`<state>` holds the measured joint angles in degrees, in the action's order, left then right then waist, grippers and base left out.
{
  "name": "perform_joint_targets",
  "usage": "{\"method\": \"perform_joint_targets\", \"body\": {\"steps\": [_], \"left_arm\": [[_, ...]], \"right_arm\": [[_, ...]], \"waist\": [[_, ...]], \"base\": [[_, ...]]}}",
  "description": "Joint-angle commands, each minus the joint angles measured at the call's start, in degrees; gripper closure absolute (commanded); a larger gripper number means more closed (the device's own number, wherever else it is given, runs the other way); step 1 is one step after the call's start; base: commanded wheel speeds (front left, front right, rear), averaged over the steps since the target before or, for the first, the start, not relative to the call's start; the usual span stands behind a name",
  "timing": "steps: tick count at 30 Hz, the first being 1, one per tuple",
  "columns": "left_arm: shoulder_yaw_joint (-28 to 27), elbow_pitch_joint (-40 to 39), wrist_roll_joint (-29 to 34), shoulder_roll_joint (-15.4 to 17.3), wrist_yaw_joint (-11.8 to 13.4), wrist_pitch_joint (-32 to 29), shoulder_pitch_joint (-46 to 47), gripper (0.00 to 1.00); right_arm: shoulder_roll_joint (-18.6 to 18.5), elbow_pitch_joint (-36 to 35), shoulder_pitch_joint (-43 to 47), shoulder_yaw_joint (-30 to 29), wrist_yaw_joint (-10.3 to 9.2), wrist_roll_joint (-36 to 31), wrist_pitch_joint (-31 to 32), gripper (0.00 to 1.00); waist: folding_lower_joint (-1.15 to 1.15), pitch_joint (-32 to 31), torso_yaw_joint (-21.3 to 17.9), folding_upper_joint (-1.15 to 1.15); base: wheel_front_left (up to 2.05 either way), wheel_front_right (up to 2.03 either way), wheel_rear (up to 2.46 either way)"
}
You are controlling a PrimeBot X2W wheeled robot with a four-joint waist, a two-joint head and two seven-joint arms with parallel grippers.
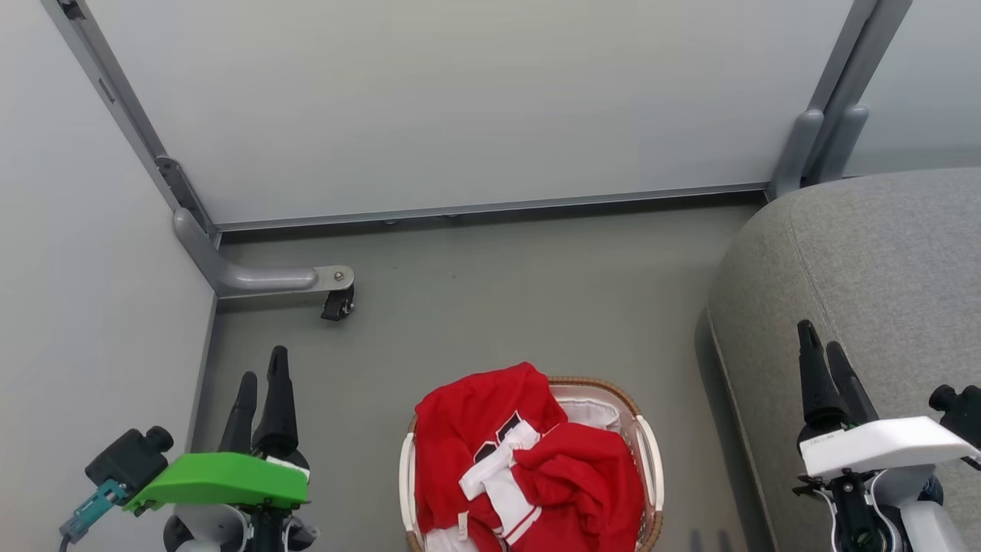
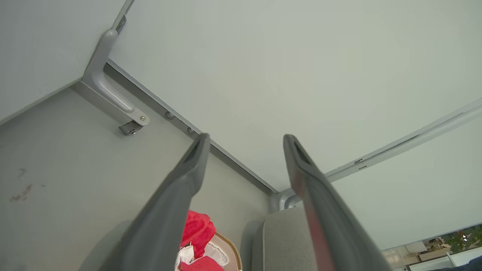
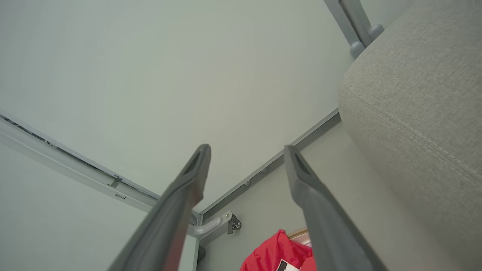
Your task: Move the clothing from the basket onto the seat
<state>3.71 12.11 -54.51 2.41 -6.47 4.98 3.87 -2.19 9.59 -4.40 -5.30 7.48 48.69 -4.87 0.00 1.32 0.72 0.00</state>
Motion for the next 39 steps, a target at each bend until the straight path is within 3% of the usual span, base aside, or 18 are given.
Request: {"method": "perform_joint_targets", "body": {"steps": [1,17,39], "left_arm": [[0.5,-0.6,2.3,0.4,0.4,0.6,1.3,0.00],[3.1,2.2,15.6,0.4,1.1,3.3,0.5,0.00],[5.9,5.3,26.8,0.5,1.1,6.3,0.2,0.00]], "right_arm": [[-0.4,-0.8,0.0,-0.1,0.01,-2.1,-0.7,0.00],[-0.5,1.1,0.9,0.5,0.01,-13.3,-3.3,0.00],[-0.7,2.6,1.6,1.5,0.02,-26.0,-6.4,0.00]], "waist": [[0.00,0.1,0.1,0.00],[0.00,0.4,0.5,0.00],[0.00,0.4,1.0,0.00]], "base": [[0.00,0.00,0.00],[0.00,0.00,0.00],[0.00,0.00,0.00]]}}
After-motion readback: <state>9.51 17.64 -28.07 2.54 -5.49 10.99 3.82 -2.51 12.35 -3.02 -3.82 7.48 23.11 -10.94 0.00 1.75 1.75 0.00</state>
